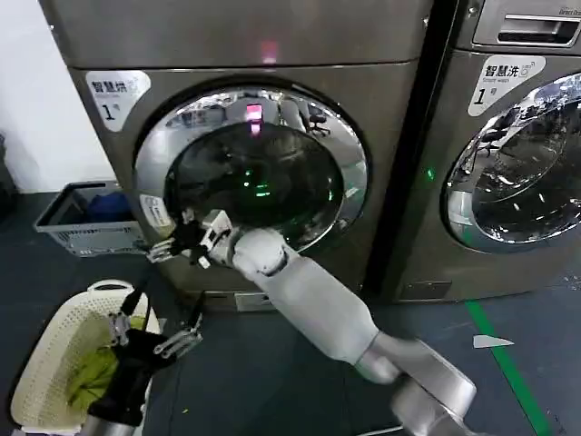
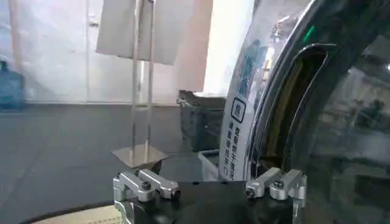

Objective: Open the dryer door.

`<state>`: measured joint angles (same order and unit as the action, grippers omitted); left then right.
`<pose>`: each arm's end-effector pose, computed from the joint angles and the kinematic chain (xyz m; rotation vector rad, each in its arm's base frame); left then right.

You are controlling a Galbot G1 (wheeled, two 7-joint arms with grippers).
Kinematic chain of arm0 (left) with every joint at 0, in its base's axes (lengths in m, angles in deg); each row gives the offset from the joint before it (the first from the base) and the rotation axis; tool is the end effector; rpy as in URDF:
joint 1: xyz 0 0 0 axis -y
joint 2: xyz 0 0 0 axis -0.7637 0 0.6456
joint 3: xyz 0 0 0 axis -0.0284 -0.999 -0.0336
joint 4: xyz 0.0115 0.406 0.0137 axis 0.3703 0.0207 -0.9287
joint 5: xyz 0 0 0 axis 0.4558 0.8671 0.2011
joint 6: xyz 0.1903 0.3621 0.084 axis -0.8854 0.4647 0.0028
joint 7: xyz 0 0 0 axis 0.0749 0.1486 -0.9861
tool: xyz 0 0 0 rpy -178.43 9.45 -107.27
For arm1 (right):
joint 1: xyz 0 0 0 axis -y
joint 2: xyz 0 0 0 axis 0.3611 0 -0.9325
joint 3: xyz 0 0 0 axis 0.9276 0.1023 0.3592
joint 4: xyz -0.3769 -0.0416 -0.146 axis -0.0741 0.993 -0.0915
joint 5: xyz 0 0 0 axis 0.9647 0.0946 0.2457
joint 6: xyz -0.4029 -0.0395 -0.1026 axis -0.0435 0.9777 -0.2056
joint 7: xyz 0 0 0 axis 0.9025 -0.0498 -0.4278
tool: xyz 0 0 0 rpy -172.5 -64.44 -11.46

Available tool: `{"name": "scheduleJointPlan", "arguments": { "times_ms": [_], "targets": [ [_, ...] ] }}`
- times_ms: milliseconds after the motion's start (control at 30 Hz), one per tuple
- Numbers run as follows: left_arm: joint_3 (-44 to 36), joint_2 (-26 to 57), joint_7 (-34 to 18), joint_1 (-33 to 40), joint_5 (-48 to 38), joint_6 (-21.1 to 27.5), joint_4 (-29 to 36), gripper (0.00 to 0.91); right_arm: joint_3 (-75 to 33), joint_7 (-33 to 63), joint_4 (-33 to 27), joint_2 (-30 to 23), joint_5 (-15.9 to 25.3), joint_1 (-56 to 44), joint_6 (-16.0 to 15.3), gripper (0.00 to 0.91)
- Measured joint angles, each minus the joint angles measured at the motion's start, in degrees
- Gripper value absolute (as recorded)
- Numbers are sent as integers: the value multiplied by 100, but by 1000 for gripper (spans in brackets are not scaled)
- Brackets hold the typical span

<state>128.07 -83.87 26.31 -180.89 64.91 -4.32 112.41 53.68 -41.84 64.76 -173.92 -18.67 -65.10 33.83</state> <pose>0.1443 0.0520 -0.2363 0.3114 2.9275 0.1286 0.5638 0.3030 -0.1918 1.8085 -2.5265 0.2554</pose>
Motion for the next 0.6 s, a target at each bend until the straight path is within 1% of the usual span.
{"name": "scheduleJointPlan", "arguments": {
  "times_ms": [300,433,600],
  "targets": [
    [84,8,1,5,9,52,-24,907,-47,-332,316,147,-6,-136,-9,907],
    [166,22,28,-7,15,105,-19,907,-73,-579,470,225,-143,-195,-127,907],
    [340,61,59,-10,75,156,-22,907,-106,-838,620,275,-147,-271,-95,907]
  ]
}}
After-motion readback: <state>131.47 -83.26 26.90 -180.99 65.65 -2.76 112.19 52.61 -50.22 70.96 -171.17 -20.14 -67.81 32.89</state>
